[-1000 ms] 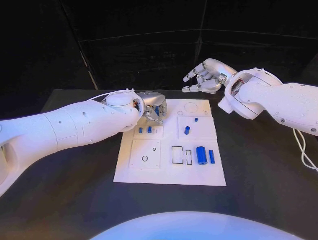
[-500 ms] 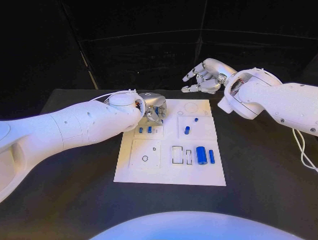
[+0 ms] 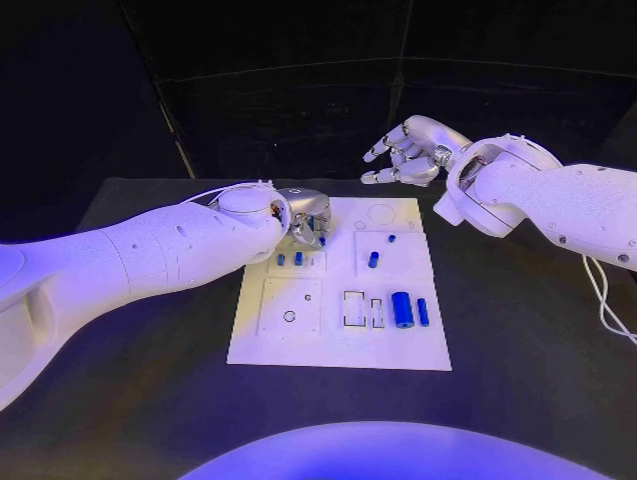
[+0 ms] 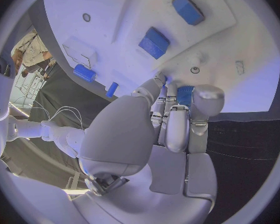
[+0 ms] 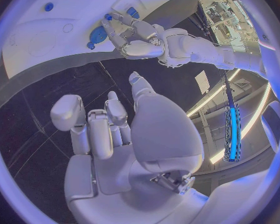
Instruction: Assemble the parts on the task board
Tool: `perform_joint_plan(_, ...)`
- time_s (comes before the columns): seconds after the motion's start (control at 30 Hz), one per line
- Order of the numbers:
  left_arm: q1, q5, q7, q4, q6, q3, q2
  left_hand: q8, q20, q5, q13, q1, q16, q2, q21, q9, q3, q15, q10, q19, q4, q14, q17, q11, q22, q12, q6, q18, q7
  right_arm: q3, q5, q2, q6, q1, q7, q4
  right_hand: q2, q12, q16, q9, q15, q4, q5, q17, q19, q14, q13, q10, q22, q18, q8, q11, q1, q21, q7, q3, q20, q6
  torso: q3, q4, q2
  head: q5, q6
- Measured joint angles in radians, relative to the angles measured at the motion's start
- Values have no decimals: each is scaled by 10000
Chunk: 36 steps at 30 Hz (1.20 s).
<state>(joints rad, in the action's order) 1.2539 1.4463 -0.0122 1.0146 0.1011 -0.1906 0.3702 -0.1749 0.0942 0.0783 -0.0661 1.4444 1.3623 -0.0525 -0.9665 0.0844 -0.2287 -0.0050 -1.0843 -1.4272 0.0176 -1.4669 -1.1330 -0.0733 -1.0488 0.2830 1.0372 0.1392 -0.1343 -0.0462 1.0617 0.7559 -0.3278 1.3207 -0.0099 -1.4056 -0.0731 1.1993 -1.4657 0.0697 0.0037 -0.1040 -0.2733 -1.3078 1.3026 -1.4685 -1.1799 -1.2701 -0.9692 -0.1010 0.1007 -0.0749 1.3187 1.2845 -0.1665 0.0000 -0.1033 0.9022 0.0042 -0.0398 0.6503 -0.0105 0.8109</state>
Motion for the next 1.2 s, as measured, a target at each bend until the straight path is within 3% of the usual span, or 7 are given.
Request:
perform_joint_plan(0.57,-20,10,6,-42,-96,11,-66,12,-30,0,-2,-89,0,-73,-181,-19,-259,0,-164,-30,15,0,67,2,-203,-82,117,1,22,0,0,-19,2,0,-7,0,0,0,0,0,0,0,-37,2,0,0,-28,0,10,0,0,0,0,0,0,0,0,0,2,-8,-3,-8,37)
perform_joint_plan(0.67,-22,11,8,-45,-98,11,-71,50,-31,0,-1,-133,0,-49,-234,-19,-458,-3,-310,-30,45,3,84,40,-280,-157,203,-153,9,0,0,-19,2,0,-8,0,0,0,0,0,0,0,-36,2,0,0,-28,0,10,0,0,0,0,0,0,0,0,0,2,-10,-3,-8,43)
perform_joint_plan(0.9,-43,13,15,-51,-30,10,-75,42,-66,-4,-45,-7,41,64,-470,-23,-1162,-110,-779,-66,309,35,84,108,-497,-258,593,-153,55,1,0,-19,3,0,-10,-8,0,0,0,0,0,0,-36,3,0,0,-62,0,9,0,37,0,0,0,0,0,0,0,2,-11,-3,-8,32)
perform_joint_plan(1.2,-58,17,59,49,339,7,95,53,-102,-51,-65,-153,80,-11,-645,-1,-1969,-110,-1045,-30,680,35,126,129,-736,-606,763,-152,20,1,0,-14,3,0,-12,-13,0,40,0,0,0,0,-36,3,0,0,-92,0,9,0,37,0,0,0,0,0,0,0,-1,-11,-8,-28,11)
